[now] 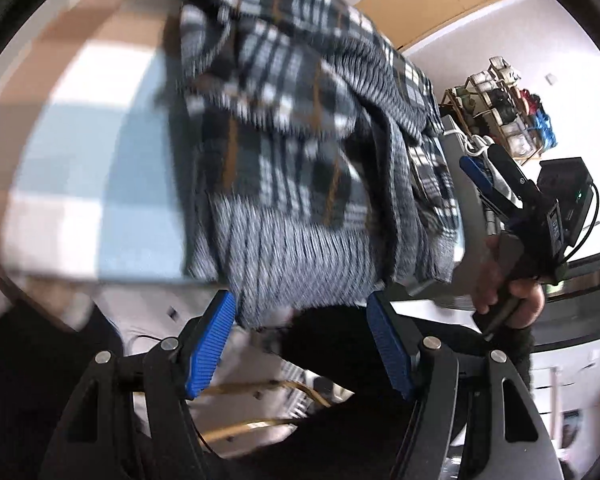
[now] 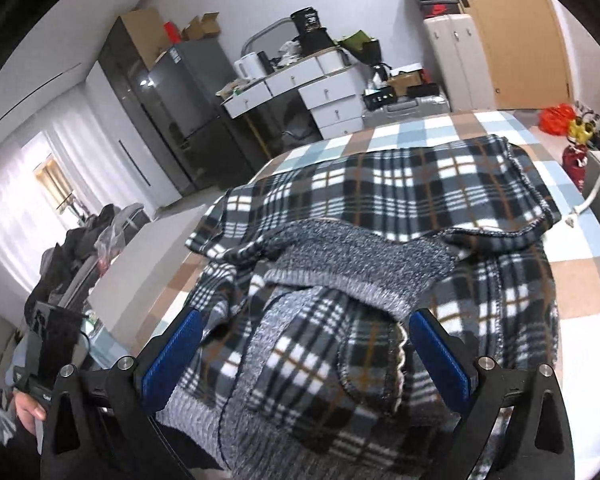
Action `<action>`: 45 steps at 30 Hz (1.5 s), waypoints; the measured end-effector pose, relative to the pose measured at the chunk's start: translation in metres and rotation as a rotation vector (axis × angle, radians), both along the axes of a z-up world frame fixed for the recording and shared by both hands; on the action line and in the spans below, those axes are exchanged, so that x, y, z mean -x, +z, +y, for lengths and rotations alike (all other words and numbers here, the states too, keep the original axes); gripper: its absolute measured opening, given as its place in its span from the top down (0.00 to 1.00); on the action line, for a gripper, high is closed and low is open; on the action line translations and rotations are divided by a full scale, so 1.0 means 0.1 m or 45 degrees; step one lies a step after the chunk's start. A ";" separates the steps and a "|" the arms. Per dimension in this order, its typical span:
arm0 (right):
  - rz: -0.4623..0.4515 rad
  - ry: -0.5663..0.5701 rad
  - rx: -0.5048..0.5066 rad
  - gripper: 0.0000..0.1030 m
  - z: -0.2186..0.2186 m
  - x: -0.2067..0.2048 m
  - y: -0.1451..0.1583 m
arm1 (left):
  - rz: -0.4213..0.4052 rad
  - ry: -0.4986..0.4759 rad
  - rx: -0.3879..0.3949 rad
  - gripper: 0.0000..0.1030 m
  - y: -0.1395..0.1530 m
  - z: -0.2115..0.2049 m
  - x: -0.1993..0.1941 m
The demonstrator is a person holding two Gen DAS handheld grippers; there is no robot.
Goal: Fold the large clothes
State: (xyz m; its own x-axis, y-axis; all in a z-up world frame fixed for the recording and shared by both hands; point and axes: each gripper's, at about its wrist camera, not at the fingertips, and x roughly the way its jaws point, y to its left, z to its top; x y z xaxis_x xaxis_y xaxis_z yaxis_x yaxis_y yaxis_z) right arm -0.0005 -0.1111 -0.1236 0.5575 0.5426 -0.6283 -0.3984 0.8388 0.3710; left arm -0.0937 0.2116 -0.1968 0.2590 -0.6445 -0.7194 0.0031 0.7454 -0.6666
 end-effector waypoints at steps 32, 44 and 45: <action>-0.049 0.403 0.155 0.00 0.56 0.56 0.01 | -0.116 -0.012 0.125 0.38 0.34 -0.05 -0.46; -0.074 0.523 0.525 0.10 1.53 0.77 -0.55 | -0.101 -0.027 0.240 0.38 0.26 0.15 -0.61; -0.058 0.510 0.531 0.17 1.55 0.73 -0.58 | -0.102 -0.026 0.253 0.38 0.26 0.16 -0.61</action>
